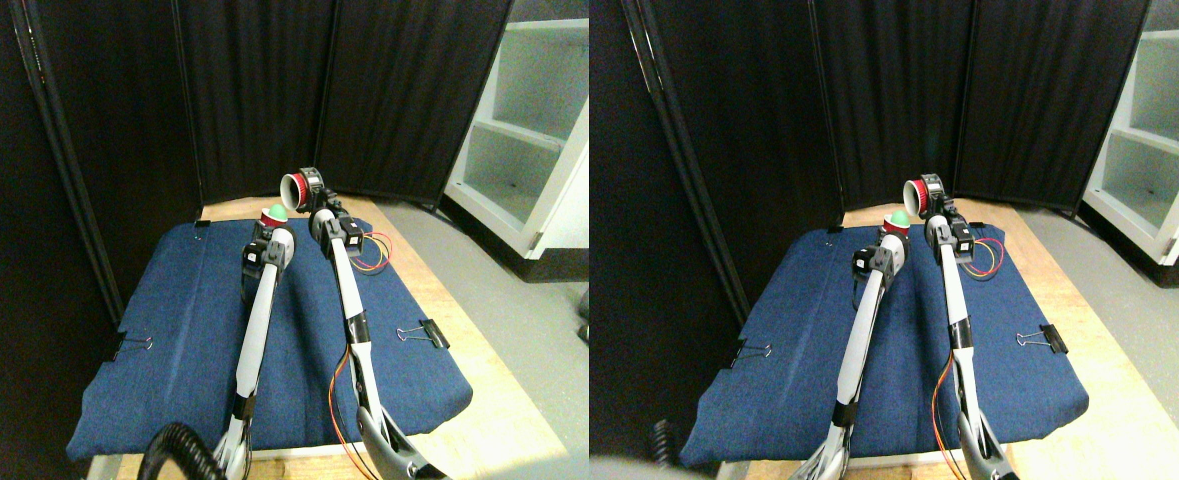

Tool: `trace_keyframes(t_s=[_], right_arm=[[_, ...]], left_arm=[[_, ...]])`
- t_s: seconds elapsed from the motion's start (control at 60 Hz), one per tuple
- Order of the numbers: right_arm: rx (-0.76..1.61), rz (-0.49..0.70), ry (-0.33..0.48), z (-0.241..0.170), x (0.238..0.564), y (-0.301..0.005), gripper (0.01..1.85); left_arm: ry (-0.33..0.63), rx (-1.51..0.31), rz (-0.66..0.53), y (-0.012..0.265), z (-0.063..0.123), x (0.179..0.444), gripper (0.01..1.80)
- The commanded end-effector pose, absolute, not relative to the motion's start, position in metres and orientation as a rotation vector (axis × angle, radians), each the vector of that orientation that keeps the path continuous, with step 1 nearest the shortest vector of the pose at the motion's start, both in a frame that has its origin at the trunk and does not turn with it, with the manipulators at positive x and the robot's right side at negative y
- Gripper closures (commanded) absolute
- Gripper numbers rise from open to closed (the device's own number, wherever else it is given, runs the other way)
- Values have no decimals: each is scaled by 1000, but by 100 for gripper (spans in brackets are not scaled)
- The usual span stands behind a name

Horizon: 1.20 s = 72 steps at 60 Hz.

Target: Pour (bimanual)

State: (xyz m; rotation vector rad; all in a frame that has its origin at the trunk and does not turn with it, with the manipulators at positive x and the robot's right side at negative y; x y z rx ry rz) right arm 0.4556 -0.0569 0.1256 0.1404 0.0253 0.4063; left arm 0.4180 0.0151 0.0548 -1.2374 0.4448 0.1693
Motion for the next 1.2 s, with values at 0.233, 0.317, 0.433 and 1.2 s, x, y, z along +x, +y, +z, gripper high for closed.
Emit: trace_keyframes(t_s=[0.233,0.317,0.433,1.2], right_arm=[[484,226,-49,116,465,-83,185],[549,154,-43,110,463,-90,185],[694,110,-38,99,460,-98,185],[1275,-34,4,33,439,-105,185]], left_arm=[[370,-1238,121,33,56,424,180],[360,-1224,119,39,55,424,180],[330,-1214,120,50,49,425,180],[246,-1329,207,76,-2,421,180]])
